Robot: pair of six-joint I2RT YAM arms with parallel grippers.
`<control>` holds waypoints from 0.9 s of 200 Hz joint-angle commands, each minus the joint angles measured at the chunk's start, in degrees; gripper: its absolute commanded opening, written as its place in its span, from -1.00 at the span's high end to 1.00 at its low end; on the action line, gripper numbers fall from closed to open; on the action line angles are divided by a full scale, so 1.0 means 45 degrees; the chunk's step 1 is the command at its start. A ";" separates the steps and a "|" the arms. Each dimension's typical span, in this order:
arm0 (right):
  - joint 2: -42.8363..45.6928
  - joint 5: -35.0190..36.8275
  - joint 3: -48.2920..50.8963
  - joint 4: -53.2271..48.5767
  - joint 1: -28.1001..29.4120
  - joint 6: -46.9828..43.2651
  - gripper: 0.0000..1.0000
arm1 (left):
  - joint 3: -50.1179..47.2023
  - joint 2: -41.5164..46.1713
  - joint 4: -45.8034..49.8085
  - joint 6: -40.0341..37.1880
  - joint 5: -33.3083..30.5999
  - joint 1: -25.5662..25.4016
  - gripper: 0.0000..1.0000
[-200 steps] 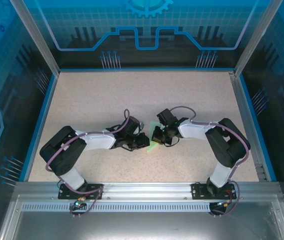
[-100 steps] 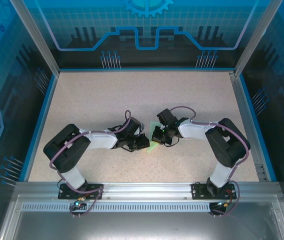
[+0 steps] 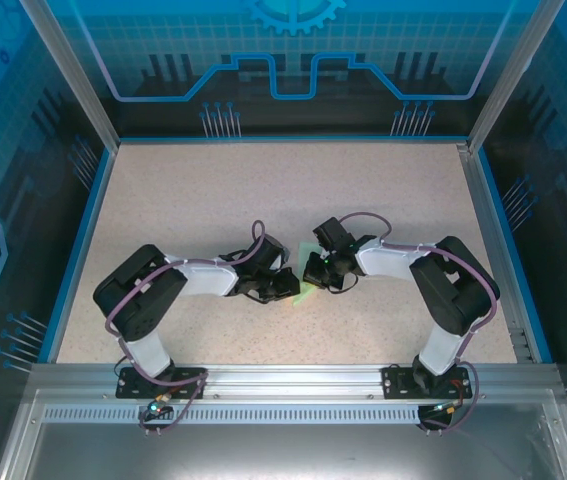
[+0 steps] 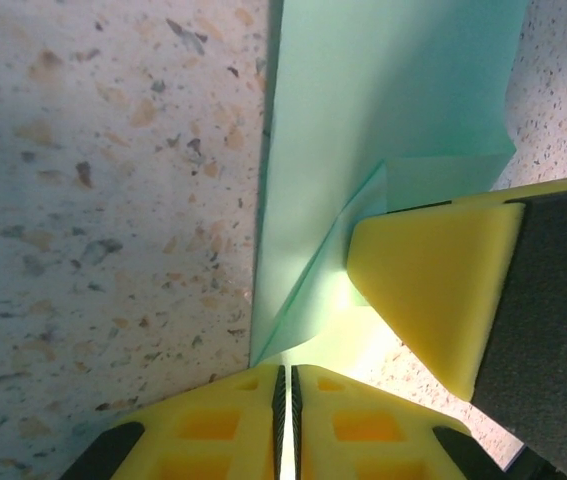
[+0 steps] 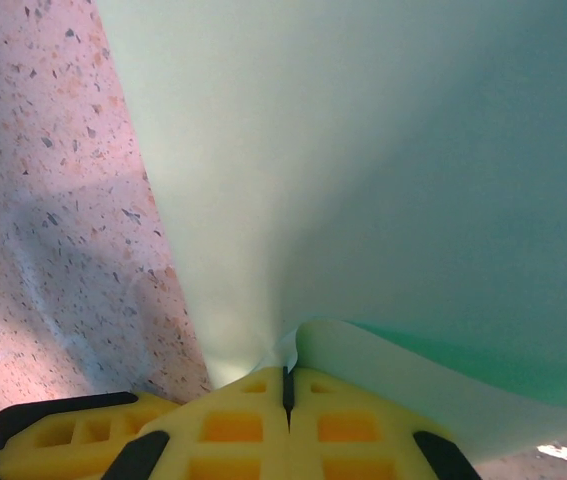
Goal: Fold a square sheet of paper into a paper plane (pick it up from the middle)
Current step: Third fold the triangle at the center of the table.
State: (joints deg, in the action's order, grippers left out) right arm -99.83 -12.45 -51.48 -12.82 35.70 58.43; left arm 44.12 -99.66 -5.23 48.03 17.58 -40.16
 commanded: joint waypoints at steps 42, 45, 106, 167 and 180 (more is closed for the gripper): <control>0.1431 0.0251 -0.0417 -0.0498 -0.0136 -0.0470 0.34 | 0.0021 -0.0261 0.0924 -0.0324 -0.0284 -0.0108 0.71; 0.1558 0.0372 -0.0427 -0.0592 -0.0165 -0.0503 0.32 | 0.0011 -0.0257 0.0928 -0.0339 -0.0283 -0.0117 0.71; 0.3490 0.1298 0.0983 -0.0759 -0.0378 -0.0857 0.41 | 0.0092 -0.0293 0.1018 -0.0373 -0.0353 -0.0138 0.73; 0.2134 -0.0031 0.1033 0.0743 0.0150 -0.0585 0.86 | 0.0222 -0.0303 0.1238 -0.0385 -0.0446 -0.0137 0.76; 0.1772 -0.0357 0.1083 0.1066 0.0209 -0.0478 0.91 | 0.0221 -0.0302 0.1287 -0.0347 -0.0451 -0.0130 0.76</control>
State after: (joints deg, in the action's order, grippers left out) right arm -89.14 -10.59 -46.48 -11.31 35.64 55.53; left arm 44.56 -99.70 -4.10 47.66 17.32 -40.21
